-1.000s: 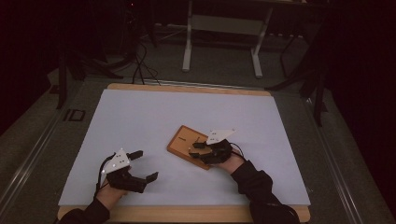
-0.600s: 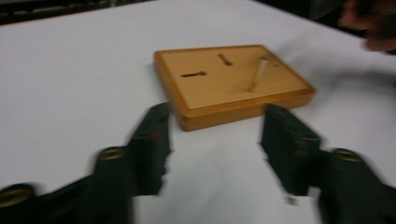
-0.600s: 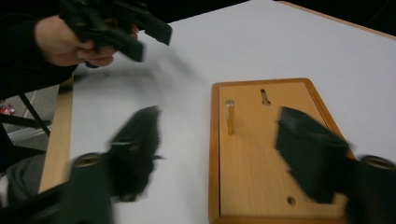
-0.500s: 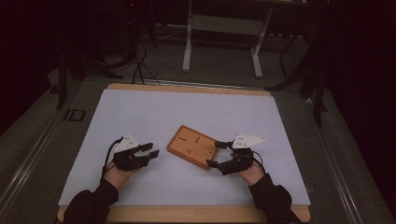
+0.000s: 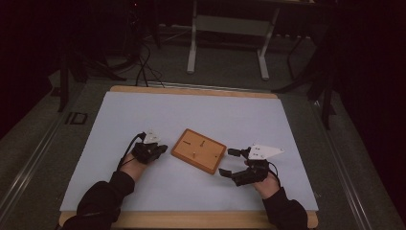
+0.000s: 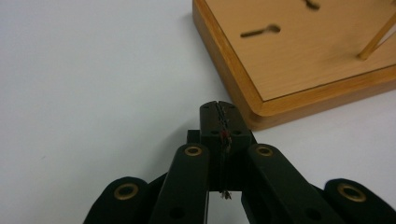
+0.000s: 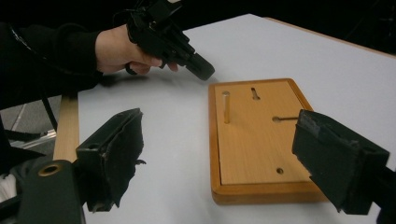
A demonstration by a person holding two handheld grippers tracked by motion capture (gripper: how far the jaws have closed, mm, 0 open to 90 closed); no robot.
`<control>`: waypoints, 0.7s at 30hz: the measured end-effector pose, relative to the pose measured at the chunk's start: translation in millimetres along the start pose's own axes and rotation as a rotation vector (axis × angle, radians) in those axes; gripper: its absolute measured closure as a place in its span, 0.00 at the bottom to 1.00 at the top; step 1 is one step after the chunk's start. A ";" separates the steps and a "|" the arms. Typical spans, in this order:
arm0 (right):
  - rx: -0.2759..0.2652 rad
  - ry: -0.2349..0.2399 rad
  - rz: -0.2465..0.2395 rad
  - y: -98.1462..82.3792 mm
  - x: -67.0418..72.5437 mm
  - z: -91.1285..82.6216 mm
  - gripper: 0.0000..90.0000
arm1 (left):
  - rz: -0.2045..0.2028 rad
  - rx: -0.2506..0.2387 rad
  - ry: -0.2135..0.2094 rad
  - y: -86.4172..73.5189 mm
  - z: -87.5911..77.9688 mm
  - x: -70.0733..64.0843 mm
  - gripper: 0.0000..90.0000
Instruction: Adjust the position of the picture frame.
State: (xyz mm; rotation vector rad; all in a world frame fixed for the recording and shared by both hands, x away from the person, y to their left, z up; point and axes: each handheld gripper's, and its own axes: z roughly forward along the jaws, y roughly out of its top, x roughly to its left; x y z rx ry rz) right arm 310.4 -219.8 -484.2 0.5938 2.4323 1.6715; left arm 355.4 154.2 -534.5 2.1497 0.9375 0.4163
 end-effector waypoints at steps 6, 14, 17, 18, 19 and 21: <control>-0.008 -0.011 0.018 -3.7 -1.7 -5.4 0.18 | 0.013 0.036 -0.037 4.0 11.3 0.5 1.00; 0.008 -0.029 0.031 -10.0 -3.6 -9.2 0.18 | 0.025 0.039 -0.065 4.6 11.3 0.0 1.00; 0.009 -0.033 0.035 -11.3 -4.1 -9.9 0.18 | 0.024 0.037 -0.066 4.5 9.3 -1.3 1.00; 0.014 -0.036 0.031 -12.0 -4.3 -9.9 0.18 | 0.030 0.036 -0.070 4.9 7.2 -3.6 1.00; 0.015 -0.038 0.031 -12.4 -4.6 -9.6 0.18 | 0.034 0.036 -0.075 5.0 6.8 -5.3 1.00; 0.015 -0.035 0.032 -12.8 -5.0 -8.8 0.18 | 0.045 0.041 -0.080 5.1 6.5 -8.1 1.00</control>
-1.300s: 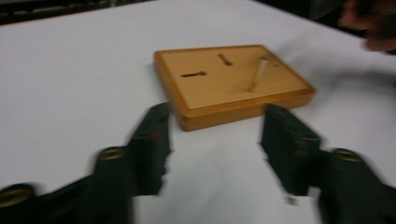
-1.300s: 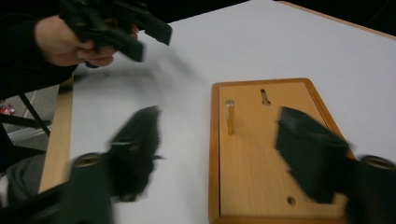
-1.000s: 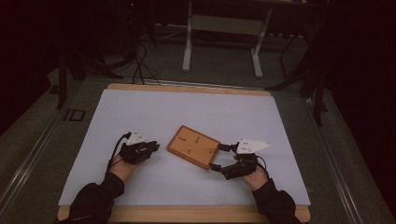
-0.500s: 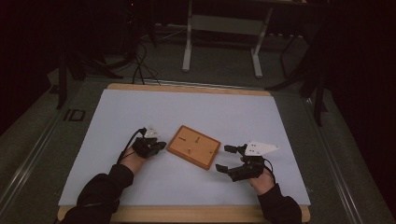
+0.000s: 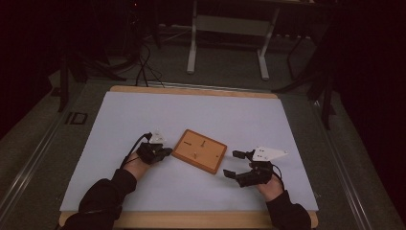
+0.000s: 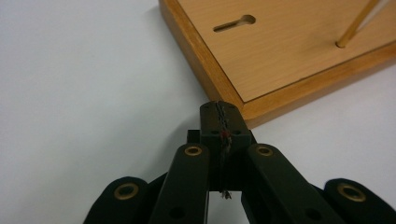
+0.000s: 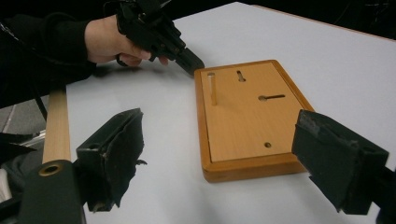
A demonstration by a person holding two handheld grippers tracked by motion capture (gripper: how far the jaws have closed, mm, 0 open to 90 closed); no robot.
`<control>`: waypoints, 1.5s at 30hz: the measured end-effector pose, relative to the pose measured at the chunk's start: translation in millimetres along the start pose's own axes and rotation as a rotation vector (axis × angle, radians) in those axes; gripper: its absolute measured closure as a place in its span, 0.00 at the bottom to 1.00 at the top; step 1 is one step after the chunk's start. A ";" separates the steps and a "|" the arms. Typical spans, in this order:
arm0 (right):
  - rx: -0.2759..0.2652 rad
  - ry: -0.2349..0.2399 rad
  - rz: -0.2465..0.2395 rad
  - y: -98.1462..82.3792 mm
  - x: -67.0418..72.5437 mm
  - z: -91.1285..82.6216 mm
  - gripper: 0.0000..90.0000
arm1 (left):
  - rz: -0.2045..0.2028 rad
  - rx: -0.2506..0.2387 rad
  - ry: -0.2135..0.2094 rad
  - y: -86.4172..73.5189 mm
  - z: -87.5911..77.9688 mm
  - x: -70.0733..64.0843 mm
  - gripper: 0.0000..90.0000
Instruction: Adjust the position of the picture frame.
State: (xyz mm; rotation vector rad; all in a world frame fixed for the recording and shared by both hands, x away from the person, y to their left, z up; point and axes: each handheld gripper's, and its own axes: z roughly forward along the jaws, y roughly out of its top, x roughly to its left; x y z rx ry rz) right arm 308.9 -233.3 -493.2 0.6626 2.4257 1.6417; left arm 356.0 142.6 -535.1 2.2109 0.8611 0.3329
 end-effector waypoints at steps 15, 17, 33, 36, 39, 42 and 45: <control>0.003 -0.004 -0.010 -0.8 0.5 0.9 0.18 | 0.043 0.026 -0.055 3.4 1.8 -17.3 1.00; 0.003 -0.007 -0.015 -1.1 0.2 0.5 0.18 | 0.033 0.029 -0.049 3.0 3.4 -15.8 1.00; -0.007 -0.007 -0.017 -0.6 1.3 -6.0 0.20 | 0.064 0.045 -0.096 2.6 4.1 -28.1 1.00; -0.008 -0.008 -0.014 -1.0 1.1 -6.8 0.20 | 0.090 0.052 -0.119 3.6 4.3 -37.3 1.00; -0.009 -0.007 -0.012 -1.1 1.1 -7.0 0.20 | 0.098 0.053 -0.143 4.6 5.9 -41.7 1.00; -0.008 -0.007 -0.013 -1.2 1.2 -7.1 0.20 | 0.092 0.051 -0.131 5.9 6.1 -39.5 1.00; -0.011 -0.006 -0.014 -1.0 1.5 -7.3 0.20 | 0.070 0.040 -0.111 10.1 5.1 -29.2 1.00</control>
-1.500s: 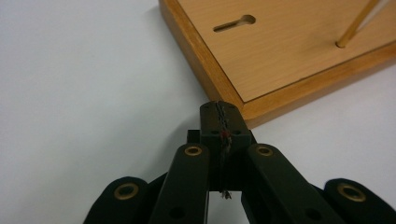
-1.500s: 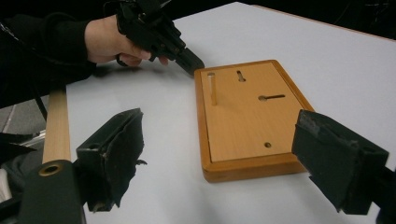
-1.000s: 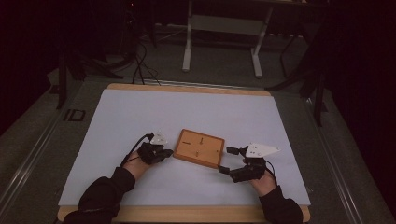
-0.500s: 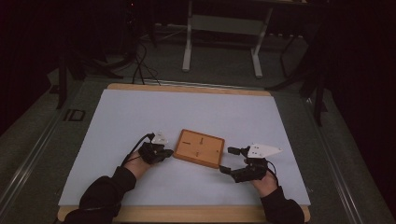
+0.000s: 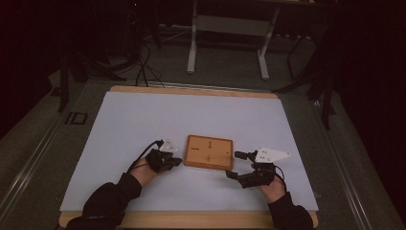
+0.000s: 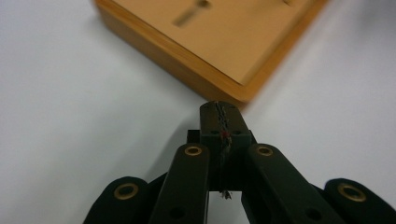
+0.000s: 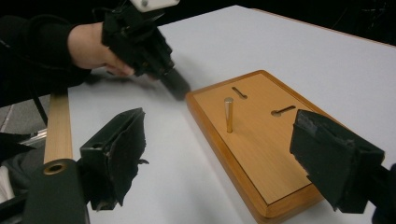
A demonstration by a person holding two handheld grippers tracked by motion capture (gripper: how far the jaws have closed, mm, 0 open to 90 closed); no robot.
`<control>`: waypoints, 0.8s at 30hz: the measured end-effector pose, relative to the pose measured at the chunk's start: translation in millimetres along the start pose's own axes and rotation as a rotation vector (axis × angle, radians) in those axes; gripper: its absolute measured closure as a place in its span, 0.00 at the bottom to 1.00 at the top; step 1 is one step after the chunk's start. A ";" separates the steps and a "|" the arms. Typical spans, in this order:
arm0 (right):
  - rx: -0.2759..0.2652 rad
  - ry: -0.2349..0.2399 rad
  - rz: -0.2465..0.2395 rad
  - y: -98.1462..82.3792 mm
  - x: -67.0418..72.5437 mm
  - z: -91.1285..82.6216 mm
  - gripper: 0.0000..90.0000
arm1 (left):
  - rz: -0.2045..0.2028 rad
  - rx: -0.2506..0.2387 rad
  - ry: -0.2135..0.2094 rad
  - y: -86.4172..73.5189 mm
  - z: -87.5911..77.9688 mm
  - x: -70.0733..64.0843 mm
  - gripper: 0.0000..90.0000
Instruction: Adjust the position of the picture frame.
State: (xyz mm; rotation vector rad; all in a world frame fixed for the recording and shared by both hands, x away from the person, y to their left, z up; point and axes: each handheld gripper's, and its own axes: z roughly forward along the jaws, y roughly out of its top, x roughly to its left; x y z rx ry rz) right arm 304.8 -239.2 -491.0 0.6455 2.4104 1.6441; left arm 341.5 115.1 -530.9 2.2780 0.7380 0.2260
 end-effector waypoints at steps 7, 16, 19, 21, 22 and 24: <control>-0.006 -0.003 0.001 0.2 -0.3 -2.5 0.20 | 0.004 0.009 -0.008 4.3 9.4 2.2 1.00; -0.001 -0.004 0.015 -3.5 -2.2 -5.5 0.20 | 0.027 0.013 -0.060 5.5 11.7 -15.0 1.00; 0.000 -0.006 0.017 -4.1 -2.2 -5.7 0.20 | 0.048 0.020 -0.071 9.6 15.0 -20.6 1.00; -0.001 -0.007 0.017 -4.4 -2.0 -6.1 0.20 | 0.046 0.018 -0.065 10.9 14.9 -19.1 1.00; -0.002 -0.005 0.018 -4.5 -1.9 -6.4 0.20 | 0.034 0.009 -0.048 13.6 14.2 -12.1 1.00; -0.002 -0.004 0.018 -4.8 -1.6 -7.1 0.20 | 0.010 -0.005 -0.032 16.8 12.9 -1.9 1.00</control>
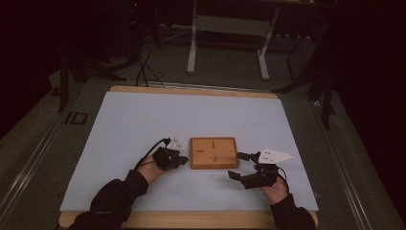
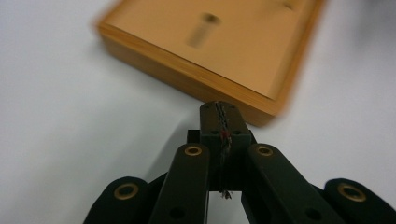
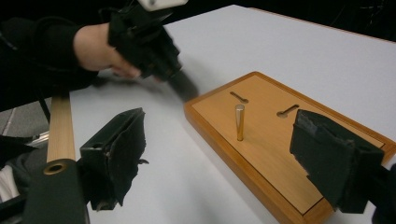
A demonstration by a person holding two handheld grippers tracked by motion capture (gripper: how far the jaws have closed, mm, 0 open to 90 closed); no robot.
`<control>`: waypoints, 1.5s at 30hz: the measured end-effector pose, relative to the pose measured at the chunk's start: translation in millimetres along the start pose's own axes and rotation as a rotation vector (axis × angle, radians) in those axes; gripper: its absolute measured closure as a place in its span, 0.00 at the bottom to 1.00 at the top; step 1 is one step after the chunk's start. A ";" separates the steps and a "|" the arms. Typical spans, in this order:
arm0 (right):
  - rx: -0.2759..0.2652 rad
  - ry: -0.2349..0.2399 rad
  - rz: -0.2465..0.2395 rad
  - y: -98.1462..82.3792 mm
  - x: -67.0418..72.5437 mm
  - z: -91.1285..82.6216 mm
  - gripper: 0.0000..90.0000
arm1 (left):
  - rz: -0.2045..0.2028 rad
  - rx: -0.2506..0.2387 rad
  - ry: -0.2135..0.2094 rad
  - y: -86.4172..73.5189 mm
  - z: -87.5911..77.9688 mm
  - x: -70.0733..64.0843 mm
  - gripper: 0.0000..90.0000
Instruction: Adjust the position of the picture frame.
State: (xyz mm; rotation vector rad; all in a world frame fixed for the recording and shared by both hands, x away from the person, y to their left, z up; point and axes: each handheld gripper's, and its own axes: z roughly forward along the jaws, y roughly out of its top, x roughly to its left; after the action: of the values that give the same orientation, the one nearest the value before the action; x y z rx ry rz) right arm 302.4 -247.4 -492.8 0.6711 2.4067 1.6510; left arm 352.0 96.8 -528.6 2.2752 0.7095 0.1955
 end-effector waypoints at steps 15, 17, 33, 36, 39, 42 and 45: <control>0.003 0.010 0.001 -2.3 2.8 1.8 0.20 | -0.067 -0.023 0.097 47.4 26.3 58.8 1.00; 0.005 0.010 0.001 -2.8 2.4 1.5 0.20 | -0.070 -0.021 0.100 52.6 32.0 62.4 1.00; 0.015 -0.001 0.004 -6.7 0.1 -1.0 0.20 | -0.041 0.050 0.076 59.2 43.3 55.6 1.00; 0.014 -0.005 0.009 -8.0 -1.2 -3.3 0.20 | -0.018 0.068 0.060 53.3 39.2 45.4 1.00; 0.008 -0.015 0.010 -7.8 -1.9 -5.8 0.20 | -0.007 0.086 0.037 45.8 36.5 33.7 1.00; 0.004 -0.019 0.008 -7.1 -1.8 -7.1 0.20 | -0.003 0.090 0.020 40.5 32.3 26.2 1.00; 0.001 -0.022 0.009 -6.3 -1.5 -7.5 0.20 | 0.001 0.090 0.007 34.8 27.5 19.7 1.00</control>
State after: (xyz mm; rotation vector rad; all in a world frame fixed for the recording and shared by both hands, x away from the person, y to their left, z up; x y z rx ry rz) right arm 299.2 -256.3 -495.9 0.6978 2.3935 1.6369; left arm 392.9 70.7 -525.7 2.3610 0.7338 0.1752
